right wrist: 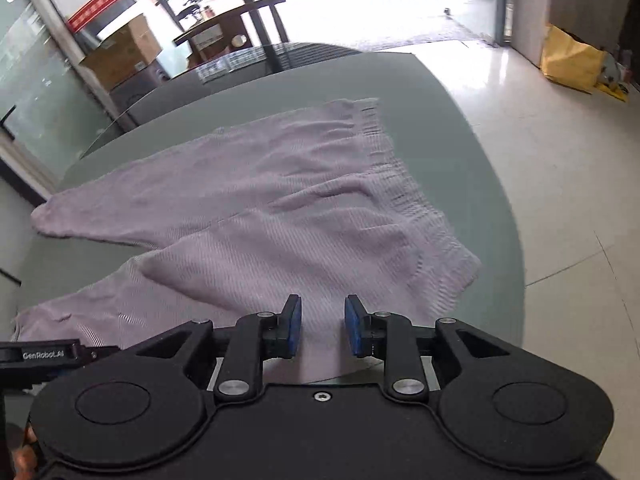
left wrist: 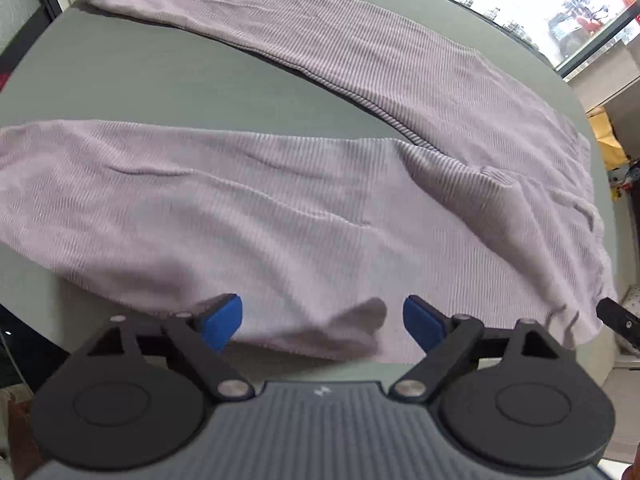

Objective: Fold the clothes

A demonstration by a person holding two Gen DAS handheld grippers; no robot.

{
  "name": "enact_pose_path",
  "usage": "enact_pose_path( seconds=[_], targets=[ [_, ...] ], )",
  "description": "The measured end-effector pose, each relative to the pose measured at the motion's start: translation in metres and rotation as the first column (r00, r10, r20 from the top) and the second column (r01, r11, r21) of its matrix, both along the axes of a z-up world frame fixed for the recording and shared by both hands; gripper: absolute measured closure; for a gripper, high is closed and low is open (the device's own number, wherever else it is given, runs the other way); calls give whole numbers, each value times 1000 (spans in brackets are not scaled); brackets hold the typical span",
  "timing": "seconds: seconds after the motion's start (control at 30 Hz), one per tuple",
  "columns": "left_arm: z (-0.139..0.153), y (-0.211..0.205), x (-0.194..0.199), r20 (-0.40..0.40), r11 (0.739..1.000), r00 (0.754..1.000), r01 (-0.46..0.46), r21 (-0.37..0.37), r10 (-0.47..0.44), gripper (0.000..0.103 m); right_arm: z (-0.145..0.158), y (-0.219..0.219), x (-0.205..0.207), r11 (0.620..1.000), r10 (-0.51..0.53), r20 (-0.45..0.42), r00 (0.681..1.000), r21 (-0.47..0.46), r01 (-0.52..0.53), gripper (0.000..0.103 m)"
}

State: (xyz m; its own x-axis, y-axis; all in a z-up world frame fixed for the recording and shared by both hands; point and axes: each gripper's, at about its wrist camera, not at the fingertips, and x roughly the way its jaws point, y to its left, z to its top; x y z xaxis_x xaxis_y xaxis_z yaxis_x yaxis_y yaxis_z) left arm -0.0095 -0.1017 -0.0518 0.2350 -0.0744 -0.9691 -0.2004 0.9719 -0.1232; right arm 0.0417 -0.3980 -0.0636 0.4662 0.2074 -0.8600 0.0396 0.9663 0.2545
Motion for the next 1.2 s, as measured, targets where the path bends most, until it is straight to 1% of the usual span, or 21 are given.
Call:
enact_pose_path(
  seconds=[0.1,0.17,0.2,0.23,0.3,0.4,0.57,0.63,0.83,0.93,1.1,1.2],
  targets=[
    [7,6,2,30,998,999,33,55,-34,13,-3,35,3,997,70,-2,998,-22,-70,75],
    [11,12,2,53,997,998,32,68,-35,13,2,54,-1,994,108,-1,994,-24,-108,74],
    [14,16,1,71,997,997,27,75,-33,11,2,62,-2,991,131,2,991,-26,-131,70],
    [17,19,1,81,996,996,25,81,-32,10,3,69,-2,988,148,10,989,-38,-148,62],
    [19,25,0,89,994,995,27,108,-37,10,8,79,-5,985,166,30,986,-58,-164,59],
    [19,32,-3,95,992,995,20,126,-32,10,8,84,-5,987,151,27,988,-67,-149,59],
    [31,45,-11,138,995,990,-10,103,-5,9,14,85,-14,990,126,42,991,-69,-122,59],
    [35,53,-13,149,994,989,-24,102,9,6,14,85,-13,991,117,41,992,-74,-114,58],
    [33,93,-20,146,989,984,-117,85,104,6,14,78,-13,993,80,40,996,-94,-76,58],
    [32,115,-22,140,982,979,-163,94,149,6,14,77,-14,993,61,38,997,-100,-57,58],
    [33,141,-27,143,975,972,-200,100,185,6,15,88,-12,993,54,39,998,-109,-50,58],
    [36,151,-27,145,974,971,-204,95,189,6,15,99,-9,992,63,42,997,-114,-57,58]
  ],
)
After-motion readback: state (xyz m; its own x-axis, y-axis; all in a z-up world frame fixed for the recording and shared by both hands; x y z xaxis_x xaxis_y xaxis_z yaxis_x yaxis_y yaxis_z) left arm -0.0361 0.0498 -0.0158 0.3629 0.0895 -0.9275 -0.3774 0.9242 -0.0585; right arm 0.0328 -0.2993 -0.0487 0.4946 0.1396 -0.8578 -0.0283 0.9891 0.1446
